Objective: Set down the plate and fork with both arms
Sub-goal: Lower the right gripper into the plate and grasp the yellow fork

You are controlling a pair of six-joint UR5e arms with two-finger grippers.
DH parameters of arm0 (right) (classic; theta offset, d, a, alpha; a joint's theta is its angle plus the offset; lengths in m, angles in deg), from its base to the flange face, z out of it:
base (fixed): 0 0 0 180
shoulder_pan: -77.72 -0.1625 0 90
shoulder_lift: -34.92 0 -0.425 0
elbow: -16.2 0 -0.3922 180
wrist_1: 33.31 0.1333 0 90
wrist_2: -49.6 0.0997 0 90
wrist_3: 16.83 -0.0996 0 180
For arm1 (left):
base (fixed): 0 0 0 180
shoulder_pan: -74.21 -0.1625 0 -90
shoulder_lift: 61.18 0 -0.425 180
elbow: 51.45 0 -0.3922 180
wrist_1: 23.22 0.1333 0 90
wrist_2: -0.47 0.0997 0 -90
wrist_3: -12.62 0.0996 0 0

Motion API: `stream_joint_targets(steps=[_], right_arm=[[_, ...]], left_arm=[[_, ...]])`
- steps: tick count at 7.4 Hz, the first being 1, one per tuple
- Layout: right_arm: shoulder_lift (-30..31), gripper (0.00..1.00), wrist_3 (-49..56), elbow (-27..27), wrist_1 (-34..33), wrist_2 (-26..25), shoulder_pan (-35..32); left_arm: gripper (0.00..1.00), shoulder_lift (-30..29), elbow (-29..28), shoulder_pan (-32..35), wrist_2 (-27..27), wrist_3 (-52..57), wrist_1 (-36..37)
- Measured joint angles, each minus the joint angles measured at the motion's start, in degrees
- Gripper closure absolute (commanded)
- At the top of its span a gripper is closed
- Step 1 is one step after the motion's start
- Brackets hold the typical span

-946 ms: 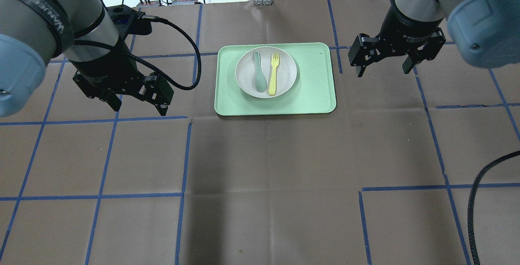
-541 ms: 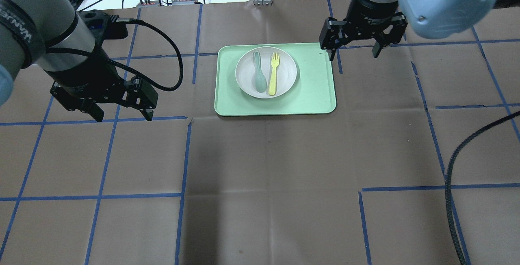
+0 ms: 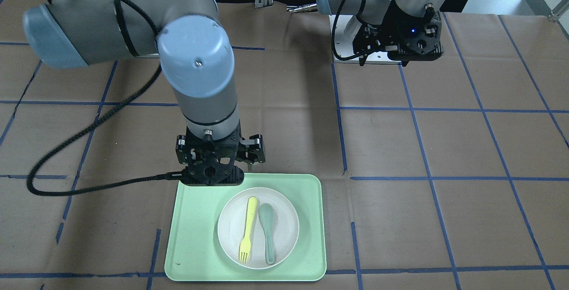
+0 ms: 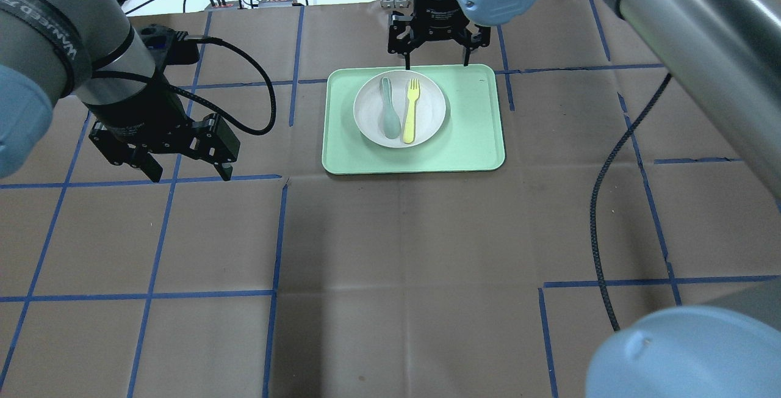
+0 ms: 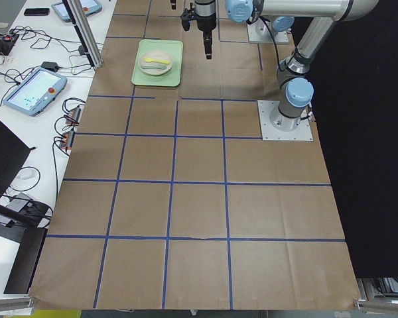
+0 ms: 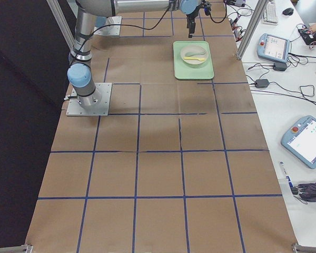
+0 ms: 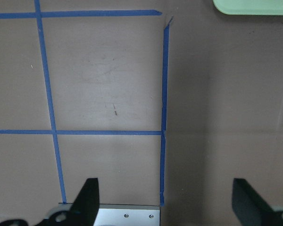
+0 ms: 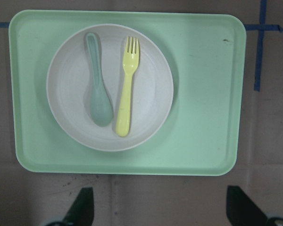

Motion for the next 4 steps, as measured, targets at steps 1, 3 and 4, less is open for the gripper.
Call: stream_joint_targets(steps=[1,3,4], right_arm=[[-2.98,0.0,-0.75,1.17,-1.59,-0.08,-0.52],[-7.09,0.02,-2.02,1.41,-3.62,-0.19,-0.77],[-8.63,0.12,-2.46,1.2,-4.53,-0.26,-0.79]], left_arm=[[0.0,-0.38,-0.07,-0.07,0.0,-0.68,0.11],[0.0,-1.16,-0.76,-0.1,-0.45,-2.31,1.75],[0.0,-1.16,-1.01,-0.1,-0.71,-2.66,2.88]])
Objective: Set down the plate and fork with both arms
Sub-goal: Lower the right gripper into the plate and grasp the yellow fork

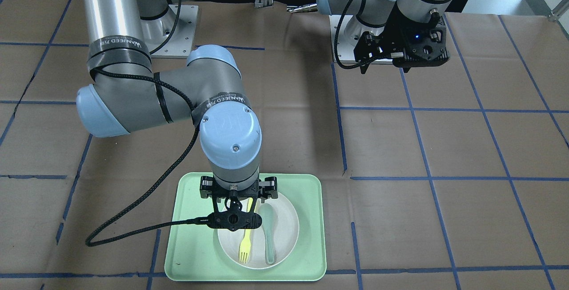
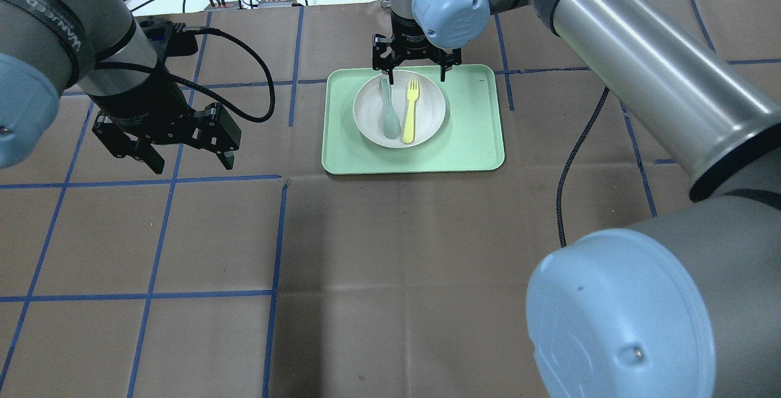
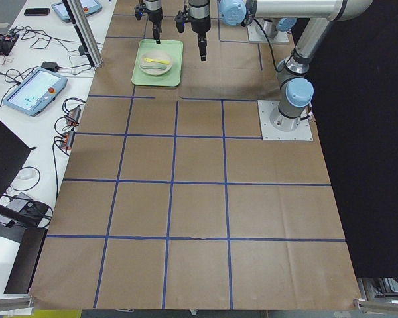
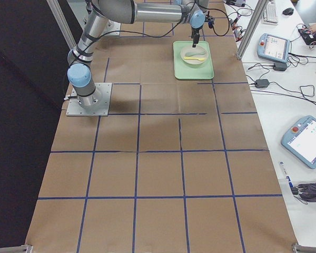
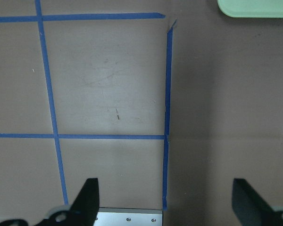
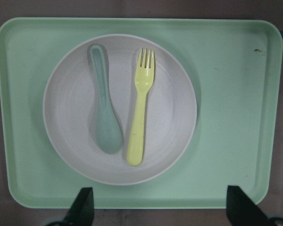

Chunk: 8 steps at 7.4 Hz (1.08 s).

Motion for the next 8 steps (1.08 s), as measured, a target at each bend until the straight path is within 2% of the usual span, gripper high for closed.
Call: stream_joint_targets(steps=[2,4,8], right_arm=[[-2.87,0.43,-1.14,-0.46,-2.35,-0.08,-0.02],[-4.98,0.52,-1.64,-0.5,-3.48,-0.1,-0.02],[-7.79,0.53,-2.53,-0.26,-6.58,-0.29,-0.02]], left_arm=[[0.0,0.15,0.22,0.06,-1.85,-0.28,1.7],[0.0,-0.12,1.22,0.05,-6.1,-0.18,4.94],[0.0,0.44,1.54,-0.32,-6.77,-0.32,5.96]])
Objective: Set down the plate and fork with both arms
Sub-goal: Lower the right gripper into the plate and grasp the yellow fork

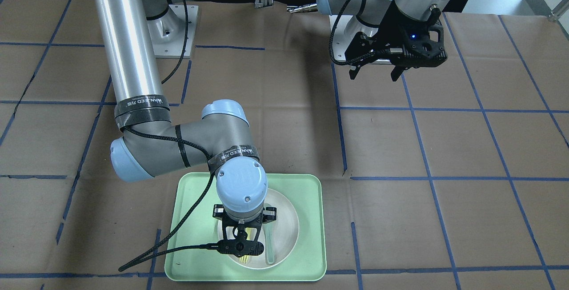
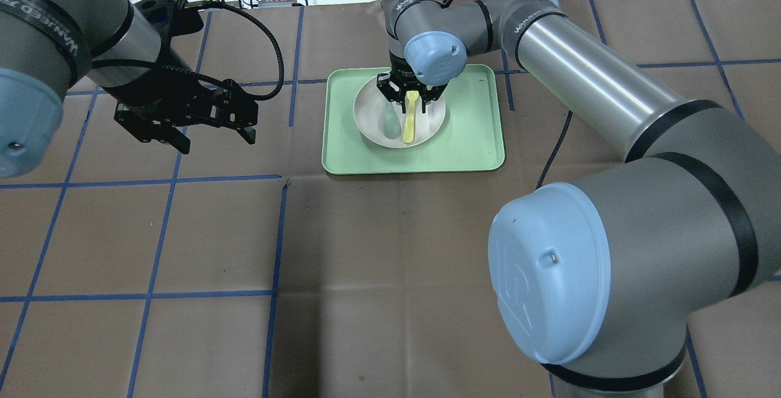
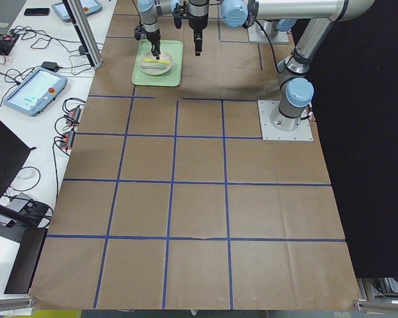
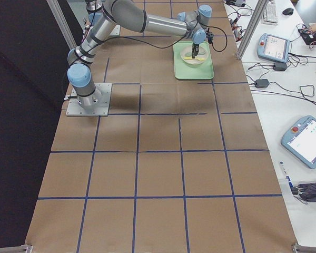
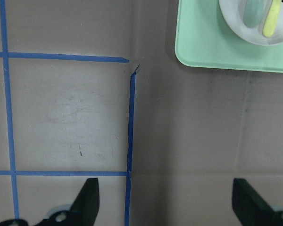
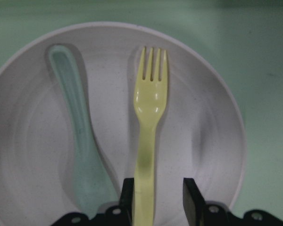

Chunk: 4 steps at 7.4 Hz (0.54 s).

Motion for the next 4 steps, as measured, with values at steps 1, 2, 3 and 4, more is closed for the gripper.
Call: stream_joint_targets(steps=[1,2,3,4], right_arm=[[-0.27,0.53,-0.11,0.05,-0.22,-0.02,0.0],[-0.43,0.53,-0.15,0.03,-0.33,0.02,-0.01],[-0.69,0.53,-0.17,0.02,-0.37,0.06,-0.03],[-1.12,0.53,-0.17,0.07,-0.39,0.09,-0.03]], left_arm=[[0.0,-0.34,0.03,-0.05,0.11,0.19,-0.01],[0.0,-0.41,0.04,-0.08,0.15,0.48,-0.13],[0.0,-0.19,0.03,-0.1,0.19,0.7,-0.28],[0.0,0.03,0.03,-0.1,0.65,0.77,-0.29]])
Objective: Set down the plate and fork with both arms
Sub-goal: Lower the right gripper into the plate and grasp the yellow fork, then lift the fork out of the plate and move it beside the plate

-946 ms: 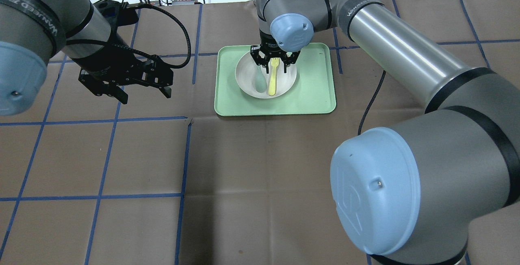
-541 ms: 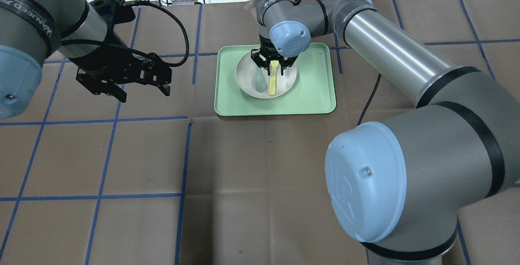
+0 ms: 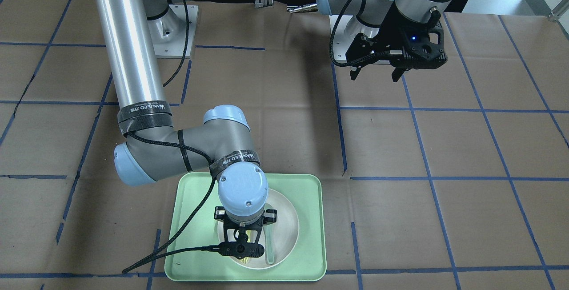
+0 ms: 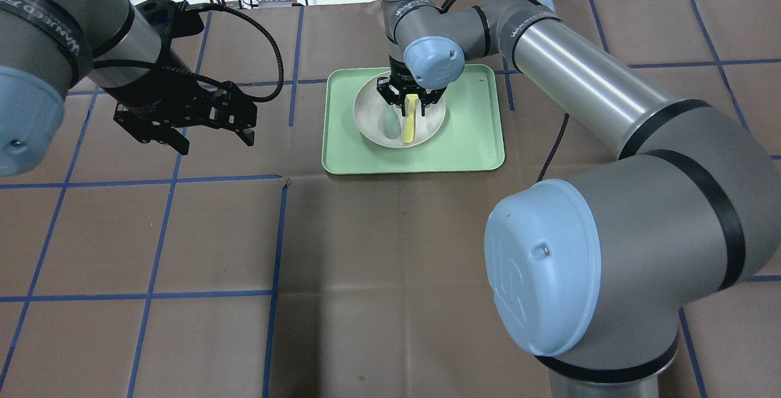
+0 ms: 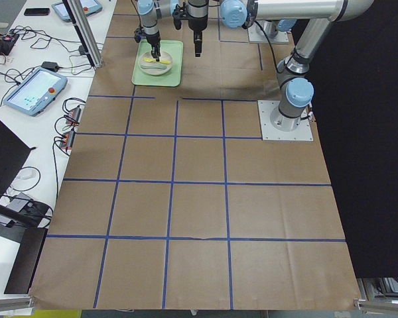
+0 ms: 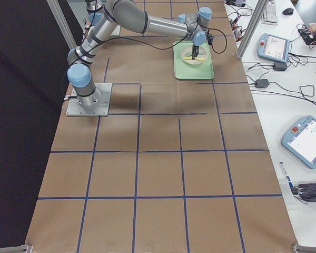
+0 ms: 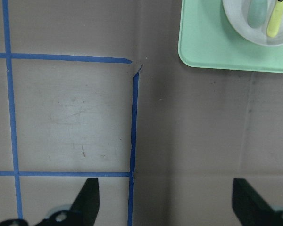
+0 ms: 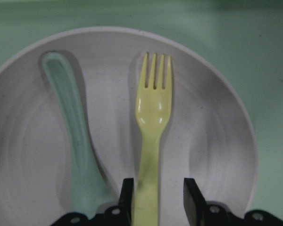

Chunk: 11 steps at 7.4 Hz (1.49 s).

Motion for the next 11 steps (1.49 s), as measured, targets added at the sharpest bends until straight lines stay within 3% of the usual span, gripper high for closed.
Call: stream_joint_targets(steps=[3,6,7,11], right_arm=[[-0.78,0.58,0.0,0.08,-0.06,0.07,-0.02],[-0.88,0.91,0.02,0.06,-0.1,0.1,-0.06],[-0.88,0.96,0.0,0.07,-0.08,0.1,-0.06],[-0.67,0.99,-0.03,0.43,0.03,-0.16,-0.06]], left_arm=[[0.0,-0.63,0.05,0.07,4.57,-0.51,0.24],[0.0,-0.66,0.05,0.08,4.98,-1.13,0.35],[0.0,-0.61,0.05,0.11,5.01,-1.07,0.37],[0.0,-0.76,0.1,0.1,5.06,-0.75,0.8]])
